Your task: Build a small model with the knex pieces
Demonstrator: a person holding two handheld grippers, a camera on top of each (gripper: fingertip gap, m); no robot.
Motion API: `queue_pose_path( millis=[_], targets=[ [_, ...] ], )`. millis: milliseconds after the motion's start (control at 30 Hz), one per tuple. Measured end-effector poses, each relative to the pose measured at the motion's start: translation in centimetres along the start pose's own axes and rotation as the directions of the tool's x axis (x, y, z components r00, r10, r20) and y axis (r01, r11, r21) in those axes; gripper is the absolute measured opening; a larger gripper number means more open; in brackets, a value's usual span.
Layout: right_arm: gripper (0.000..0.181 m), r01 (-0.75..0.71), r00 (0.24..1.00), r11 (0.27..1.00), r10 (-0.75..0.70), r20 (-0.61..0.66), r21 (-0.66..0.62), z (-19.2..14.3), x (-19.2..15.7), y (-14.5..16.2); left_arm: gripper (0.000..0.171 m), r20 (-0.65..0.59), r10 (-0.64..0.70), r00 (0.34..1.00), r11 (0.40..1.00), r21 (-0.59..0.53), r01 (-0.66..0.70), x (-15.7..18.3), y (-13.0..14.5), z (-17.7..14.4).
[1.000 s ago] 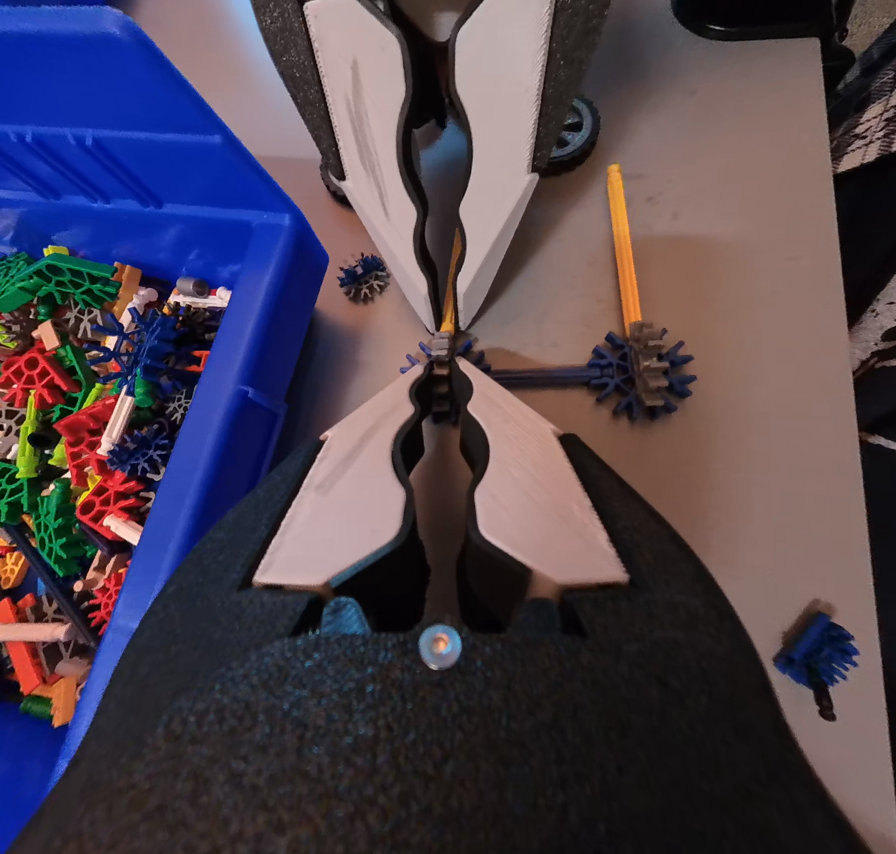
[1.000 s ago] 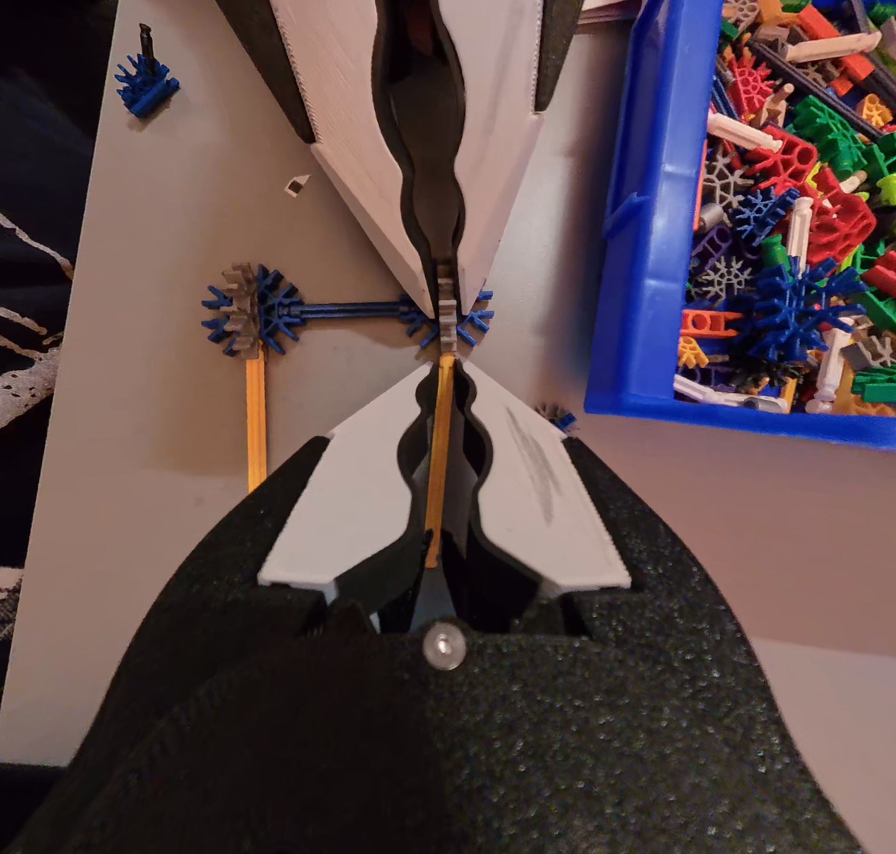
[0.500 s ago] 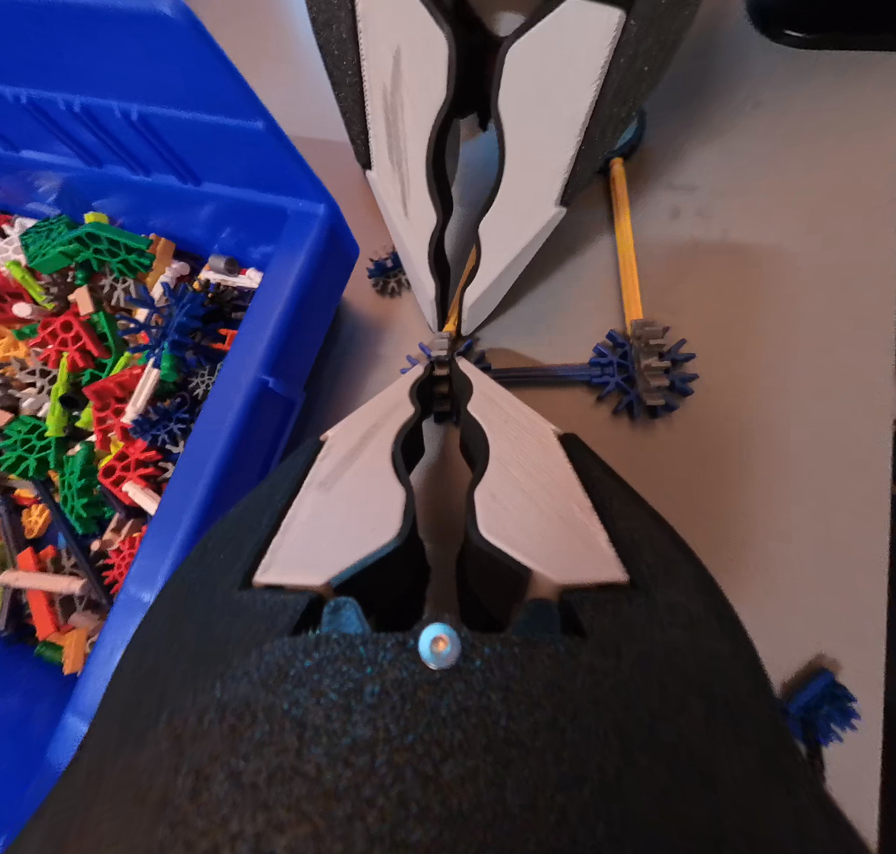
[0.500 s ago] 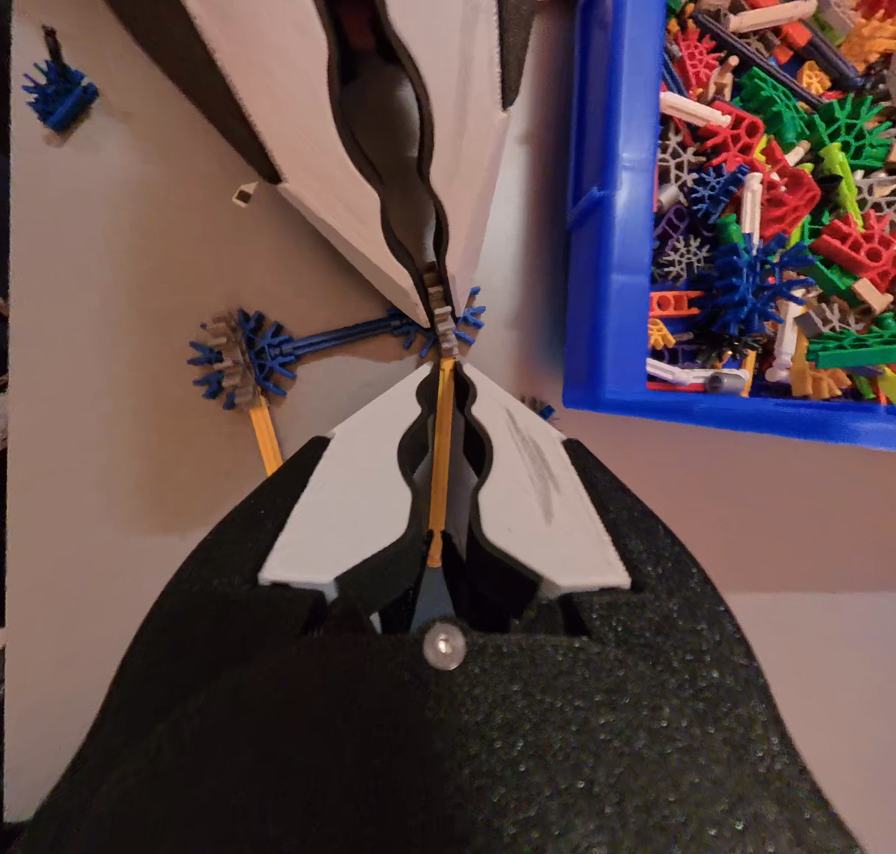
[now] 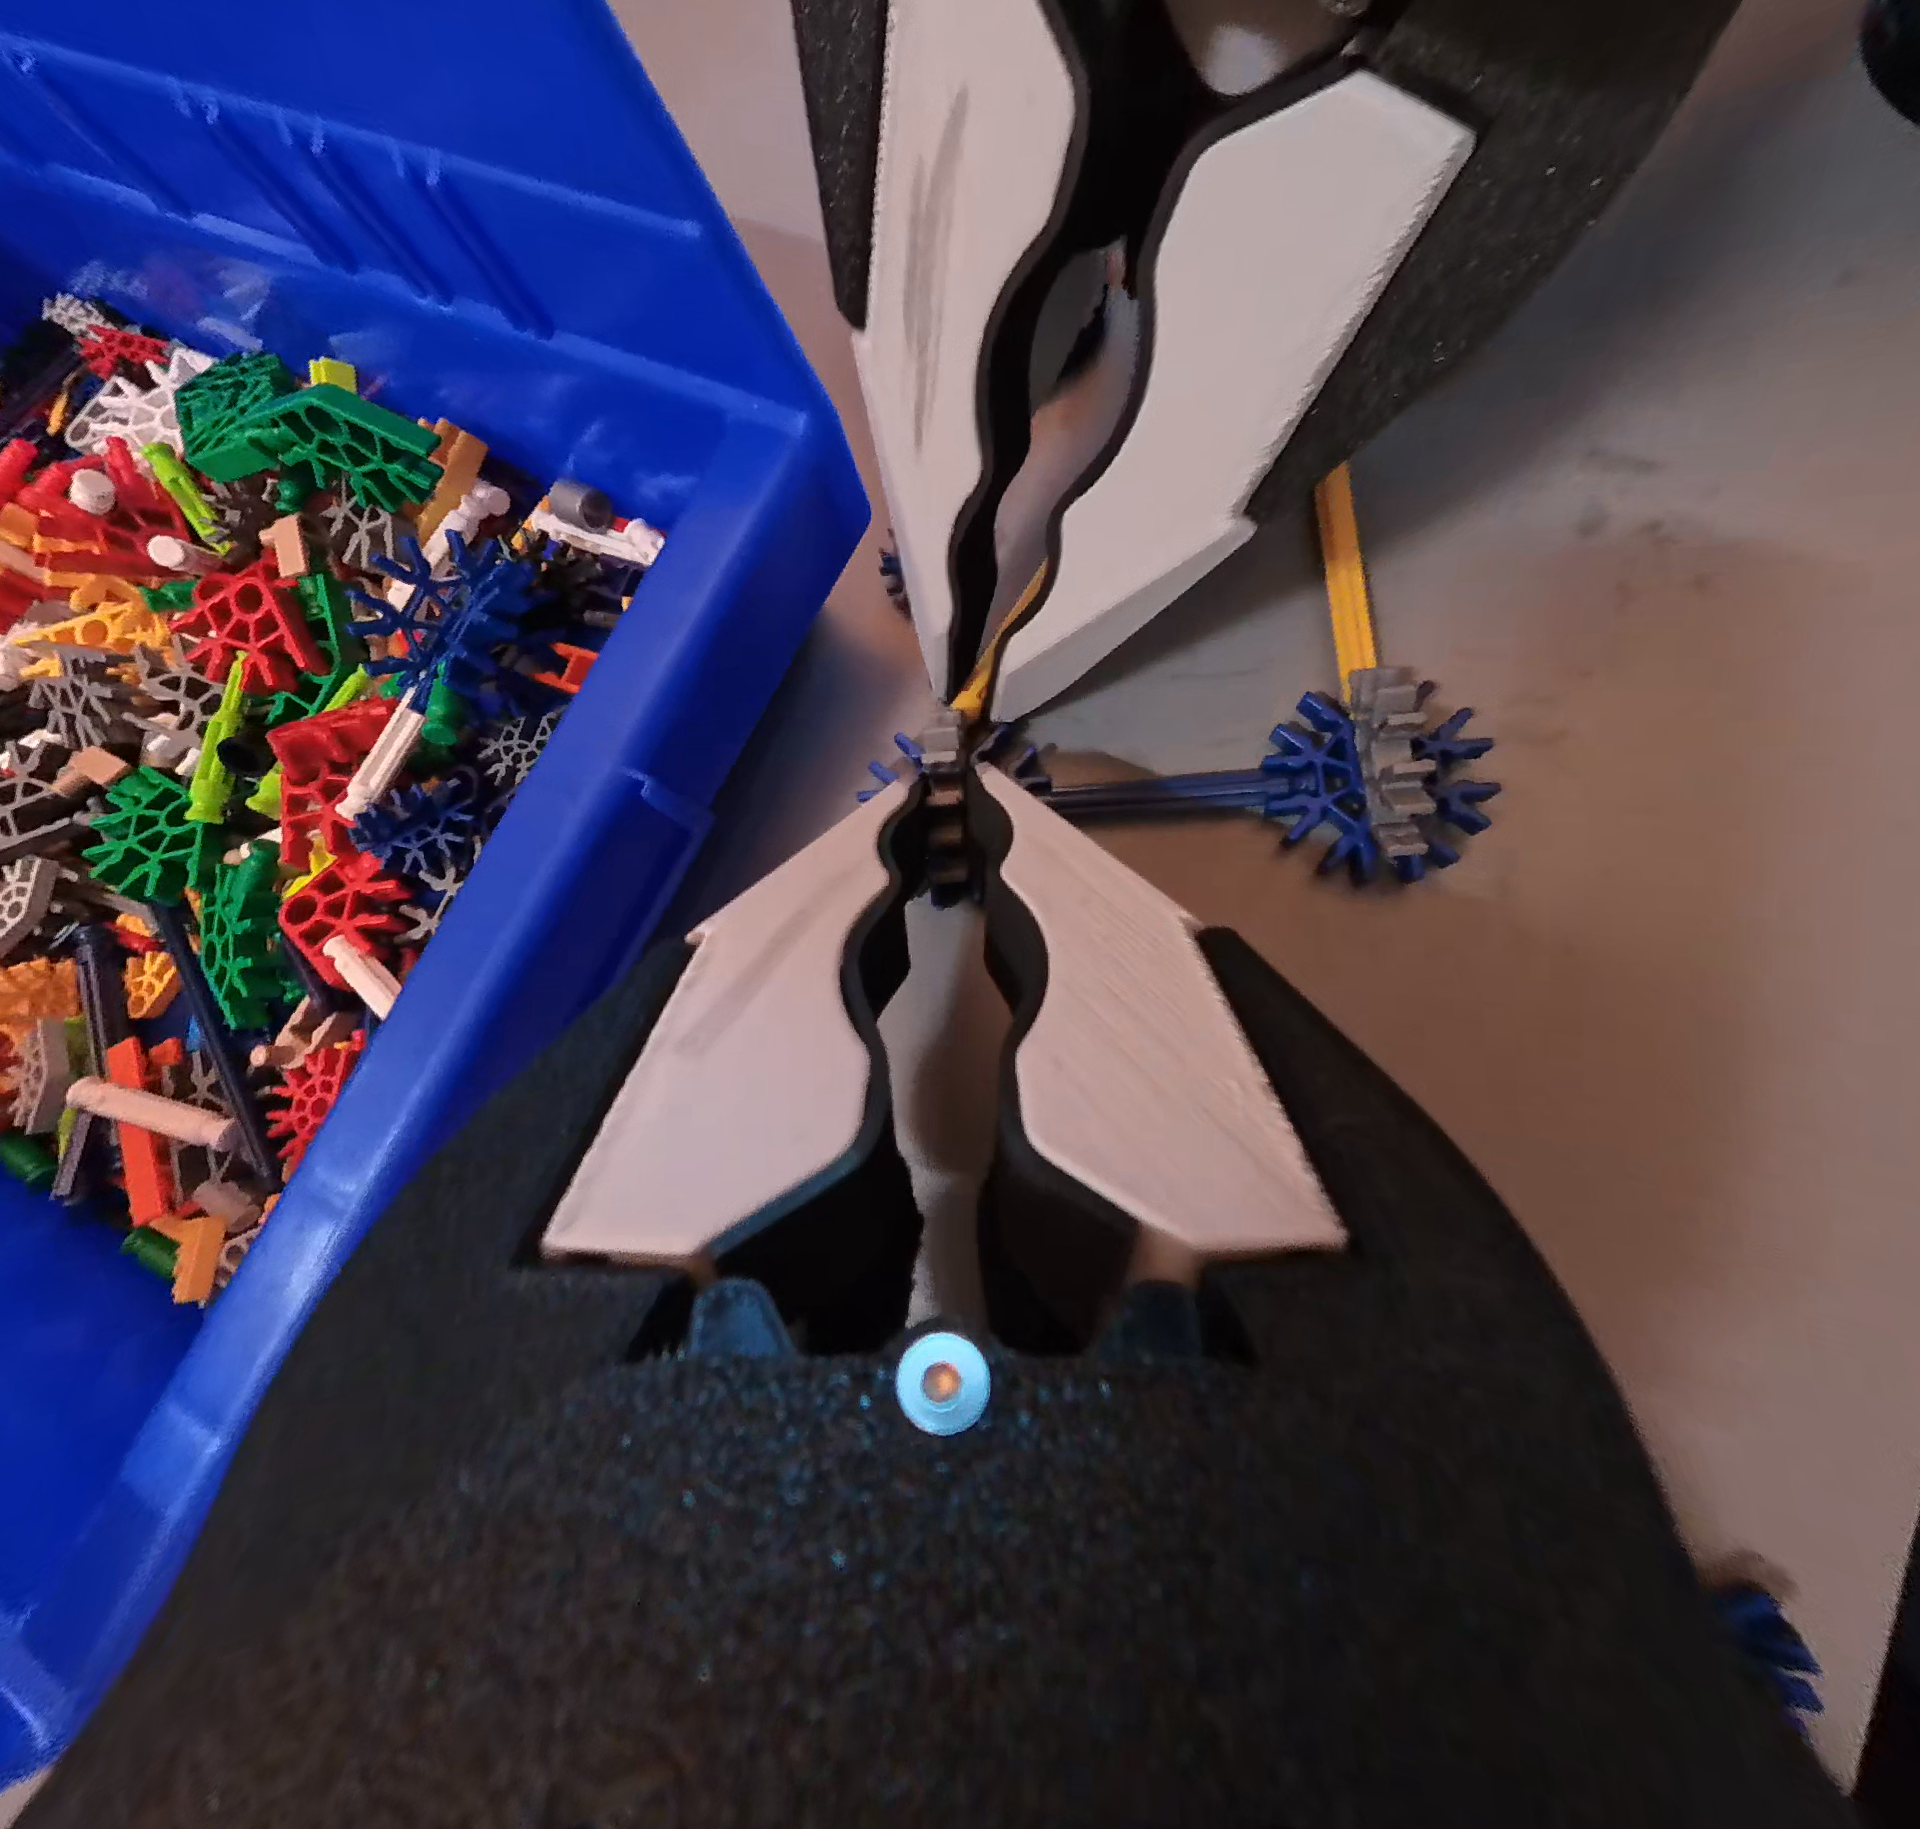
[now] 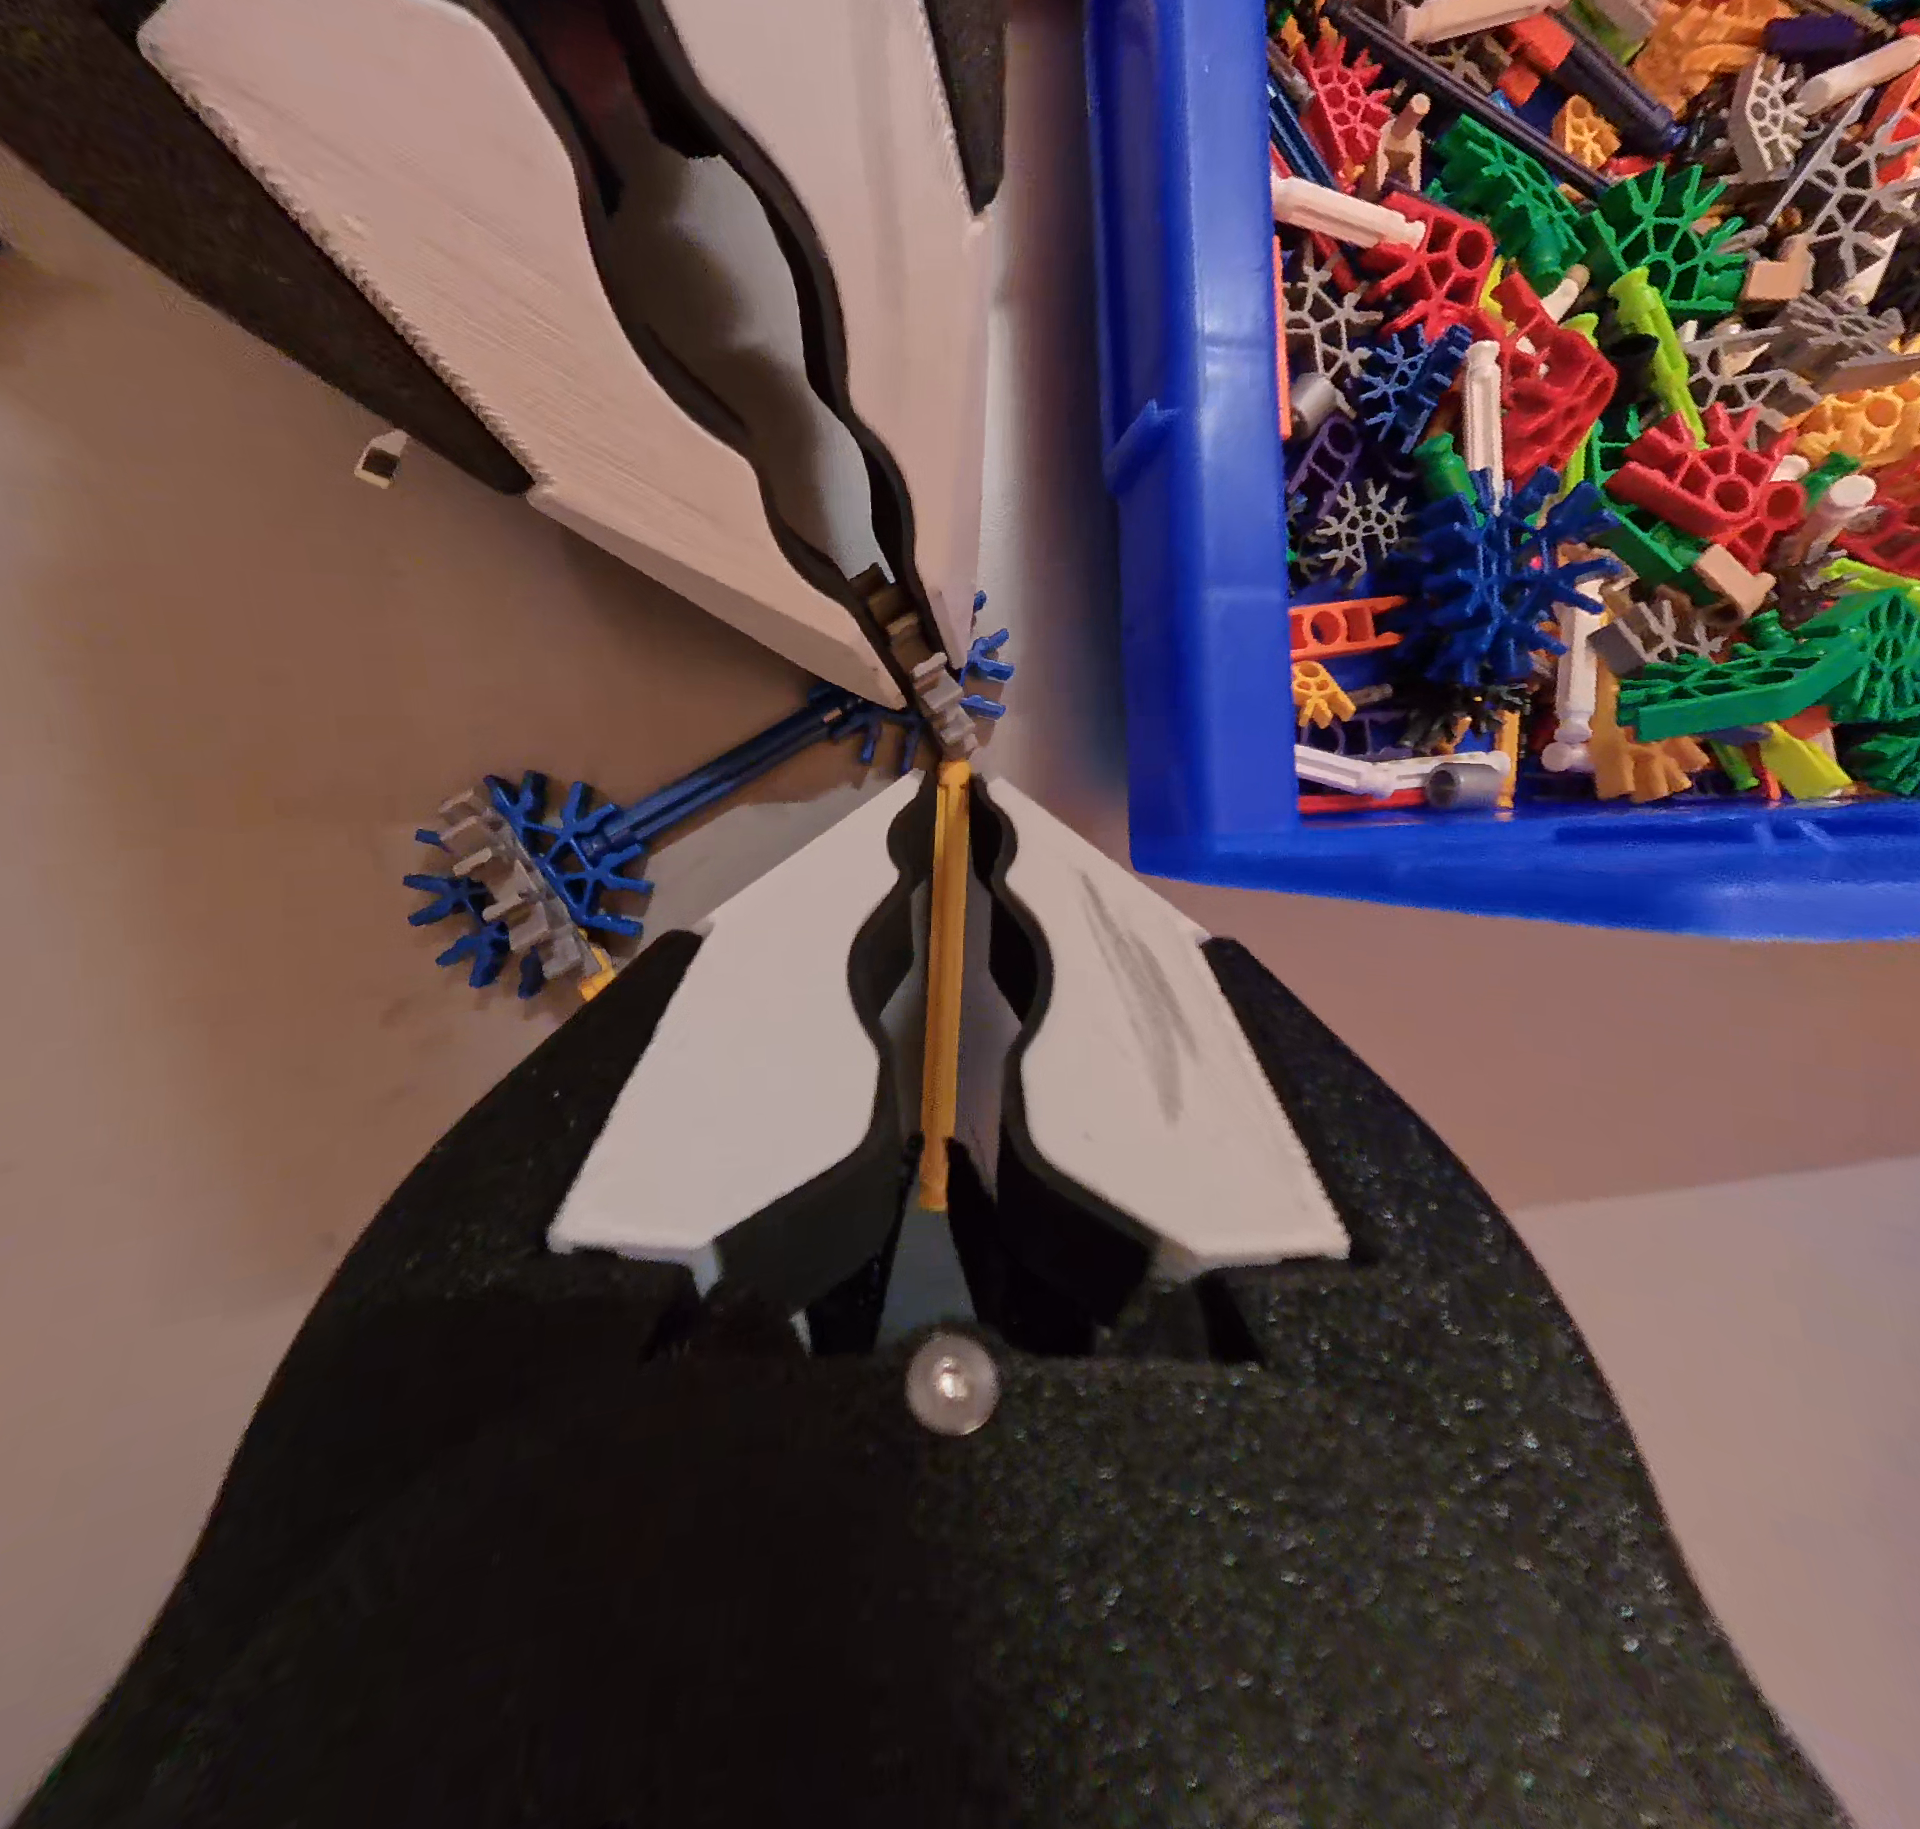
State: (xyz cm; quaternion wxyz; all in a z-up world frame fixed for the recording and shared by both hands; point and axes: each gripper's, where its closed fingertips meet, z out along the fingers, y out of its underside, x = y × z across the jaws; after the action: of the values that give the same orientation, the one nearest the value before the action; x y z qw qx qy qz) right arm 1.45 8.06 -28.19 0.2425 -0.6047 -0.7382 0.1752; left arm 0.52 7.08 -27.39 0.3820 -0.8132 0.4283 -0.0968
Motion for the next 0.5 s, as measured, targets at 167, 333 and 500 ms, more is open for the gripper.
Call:
queue_pose_path(
  millis=[167, 333, 500],
  targets=[
    [0.007, 0.017, 1.000, 1.000, -0.017, 0.010, -0.016, -0.40, 0.09, 0.64, 0.005, -0.005, 0.031, 1.000, 1.000, 0.002, -0.031, -0.02, 0.00, 0.00],
    [0.005, 0.016, 1.000, 1.000, -0.015, 0.014, -0.020, -0.45, 0.16, 0.75, 0.005, -0.014, 0.020, 1.000, 1.000, 0.010, -0.020, -0.11, 0.00, 0.04],
    [0.004, -0.016, 1.000, 1.000, 0.016, -0.008, -0.022, -0.31, 0.33, 0.54, 0.005, 0.024, 0.004, 1.000, 1.000, 0.002, -0.004, -0.29, 0.05, 0.01]
  ],
)
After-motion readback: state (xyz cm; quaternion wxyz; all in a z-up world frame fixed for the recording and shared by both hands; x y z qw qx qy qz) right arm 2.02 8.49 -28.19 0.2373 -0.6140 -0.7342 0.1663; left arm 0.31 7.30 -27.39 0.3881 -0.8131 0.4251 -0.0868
